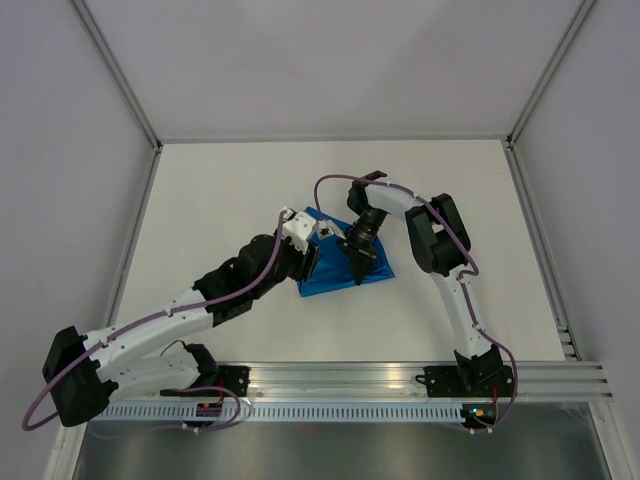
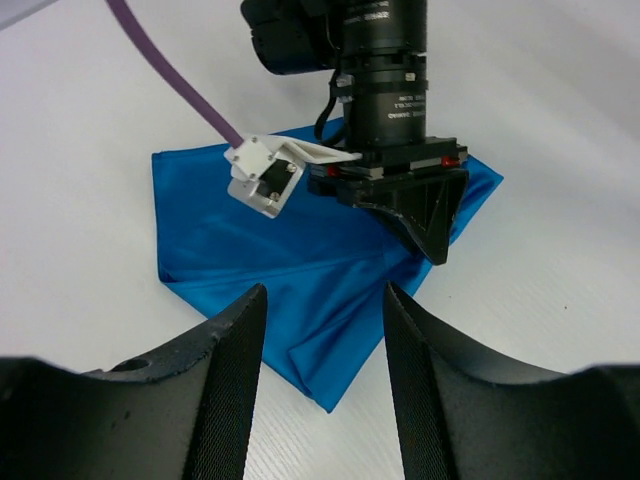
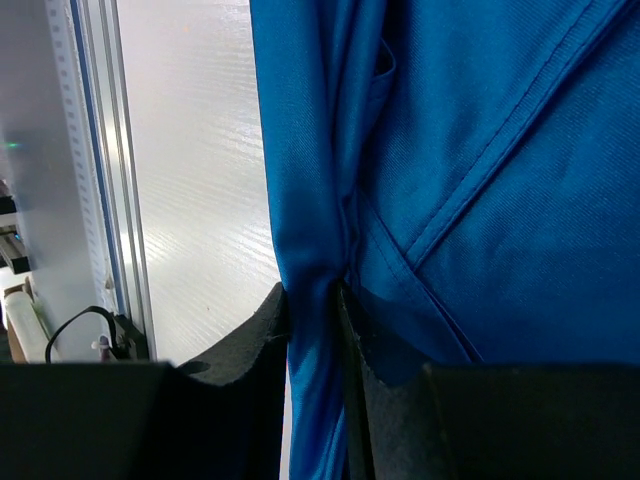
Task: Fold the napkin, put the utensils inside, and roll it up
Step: Roll the napkin with the utensil
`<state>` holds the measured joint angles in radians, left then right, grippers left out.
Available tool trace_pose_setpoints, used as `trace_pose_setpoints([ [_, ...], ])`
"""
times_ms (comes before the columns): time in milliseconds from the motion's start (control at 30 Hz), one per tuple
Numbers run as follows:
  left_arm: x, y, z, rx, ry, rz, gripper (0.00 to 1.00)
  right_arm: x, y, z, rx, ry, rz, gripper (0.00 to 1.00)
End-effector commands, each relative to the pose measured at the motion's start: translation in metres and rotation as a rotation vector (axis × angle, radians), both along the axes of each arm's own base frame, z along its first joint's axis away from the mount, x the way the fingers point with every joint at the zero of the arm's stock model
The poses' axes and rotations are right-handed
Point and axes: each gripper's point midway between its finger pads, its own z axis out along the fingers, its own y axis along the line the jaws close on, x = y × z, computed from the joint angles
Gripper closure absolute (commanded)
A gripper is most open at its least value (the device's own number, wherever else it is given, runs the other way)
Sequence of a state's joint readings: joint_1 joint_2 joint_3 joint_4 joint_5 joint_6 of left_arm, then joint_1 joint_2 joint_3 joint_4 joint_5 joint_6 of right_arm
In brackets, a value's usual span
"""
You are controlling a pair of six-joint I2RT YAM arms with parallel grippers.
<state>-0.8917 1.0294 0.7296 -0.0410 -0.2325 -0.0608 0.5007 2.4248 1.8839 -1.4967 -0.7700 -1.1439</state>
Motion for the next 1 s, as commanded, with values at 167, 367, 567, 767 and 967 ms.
trace_pose_setpoints([
  [167,-0.015,-0.046,-0.027,0.188,-0.076,-0.133,0.44,0.014,-0.013,-0.047,-0.081,-0.048,0.049,0.80],
  [367,-0.020,-0.088,-0.076,0.322,-0.030,-0.257,0.43,0.014,-0.015,-0.049,-0.092,-0.038,0.046,0.81],
  [567,-0.016,-0.105,-0.102,0.373,-0.025,-0.310,0.41,0.015,-0.016,-0.050,-0.097,-0.036,0.043,0.82],
  [767,-0.009,-0.111,-0.122,0.426,-0.037,-0.315,0.40,0.016,-0.017,-0.050,-0.099,-0.037,0.043,0.81],
  [967,-0.002,-0.115,-0.141,0.481,-0.049,-0.323,0.40,0.016,-0.018,-0.051,-0.104,-0.032,0.041,0.82],
])
